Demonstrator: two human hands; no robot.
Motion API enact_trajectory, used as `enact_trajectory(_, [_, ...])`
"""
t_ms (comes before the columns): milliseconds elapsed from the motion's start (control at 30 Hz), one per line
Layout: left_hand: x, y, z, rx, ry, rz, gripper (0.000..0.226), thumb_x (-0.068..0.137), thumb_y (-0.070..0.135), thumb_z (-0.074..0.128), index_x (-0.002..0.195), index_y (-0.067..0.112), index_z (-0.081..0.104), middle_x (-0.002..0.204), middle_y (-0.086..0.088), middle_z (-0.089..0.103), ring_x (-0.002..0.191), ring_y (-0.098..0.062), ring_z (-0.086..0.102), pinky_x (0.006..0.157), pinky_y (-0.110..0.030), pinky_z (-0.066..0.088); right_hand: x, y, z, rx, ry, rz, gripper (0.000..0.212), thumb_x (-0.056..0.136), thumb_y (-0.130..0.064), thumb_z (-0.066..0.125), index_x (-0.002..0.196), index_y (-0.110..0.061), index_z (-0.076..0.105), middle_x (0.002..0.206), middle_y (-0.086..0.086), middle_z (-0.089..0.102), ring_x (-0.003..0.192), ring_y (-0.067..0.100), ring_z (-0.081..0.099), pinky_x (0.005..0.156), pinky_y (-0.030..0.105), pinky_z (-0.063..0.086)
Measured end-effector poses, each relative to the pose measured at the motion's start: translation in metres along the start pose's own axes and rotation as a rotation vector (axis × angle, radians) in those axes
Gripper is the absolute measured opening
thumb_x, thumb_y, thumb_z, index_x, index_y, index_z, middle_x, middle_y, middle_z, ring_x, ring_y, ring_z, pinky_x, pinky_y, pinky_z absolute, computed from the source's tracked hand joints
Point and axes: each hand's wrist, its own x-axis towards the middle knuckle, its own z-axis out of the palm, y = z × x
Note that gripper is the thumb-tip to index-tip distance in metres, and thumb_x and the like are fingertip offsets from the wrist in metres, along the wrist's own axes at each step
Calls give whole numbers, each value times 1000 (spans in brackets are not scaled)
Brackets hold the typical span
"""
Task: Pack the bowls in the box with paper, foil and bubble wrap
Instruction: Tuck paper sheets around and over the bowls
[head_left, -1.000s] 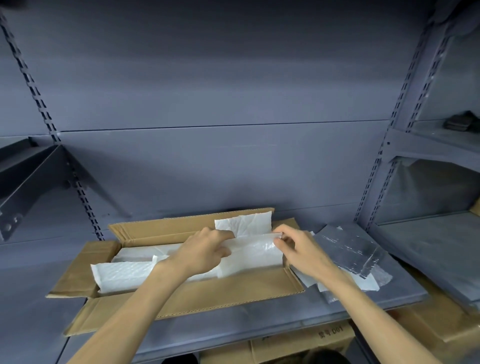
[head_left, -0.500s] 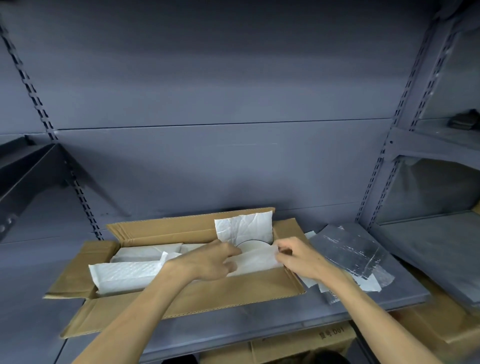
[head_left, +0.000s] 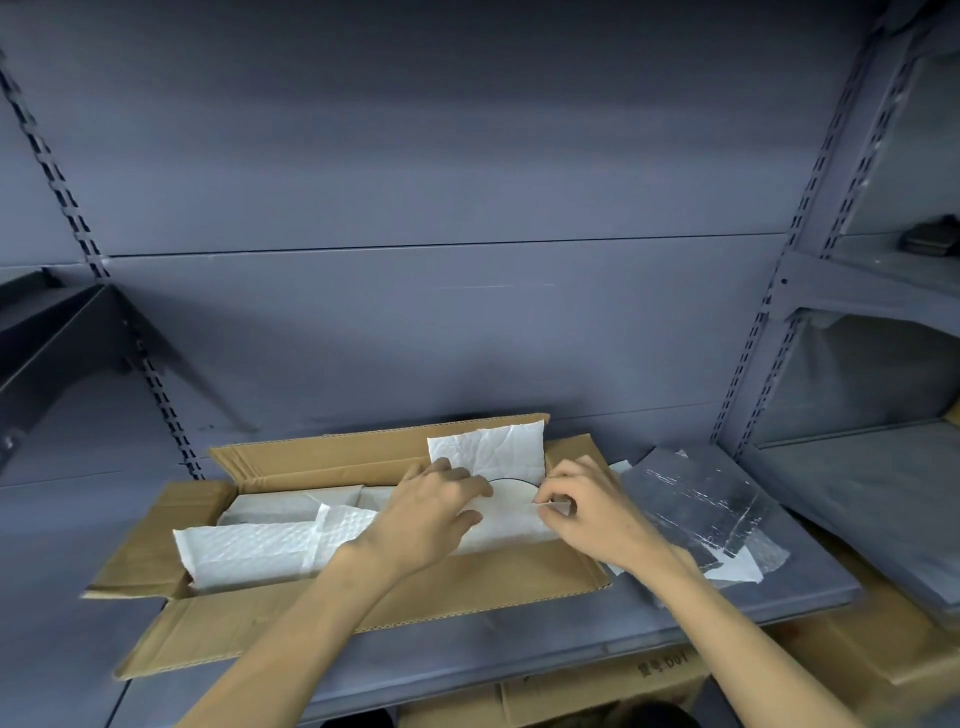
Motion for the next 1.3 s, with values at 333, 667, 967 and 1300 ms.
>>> enact_trajectory(333, [0,5,7,1,96,-90,34,99,26,51,133,28,59,122,11,64,111,-20,55,85,-35,35,-16,26,-1,205,432,224,19,104,-26,53,115,-25,69,111,-6,65,108,21,55,97,41,42])
enact_trajectory(667, [24,21,1,-41,201,-60,57,95,47,55,146,21,45,138,8,50,125,-20,47,96,-38,45,-64,135,0,-275,2,653,64,96,-37,61,153,-25,37,152,-1,46,144,24,35,114,48,33])
enact_trajectory(967, [25,17,9,-40,144,-30,75,93,65,33,155,24,29,147,12,39,137,-13,34,114,-39,31,-64,140,4,-380,1,729,27,99,-34,50,121,-33,66,127,-9,64,127,18,47,106,47,31])
enact_trajectory(1300, [25,0,3,67,62,-124,97,85,82,38,159,26,12,164,10,18,152,-14,13,120,-39,22,-40,98,-30,130,659,672,24,103,-22,50,101,-11,72,97,7,72,89,34,64,87,50,50])
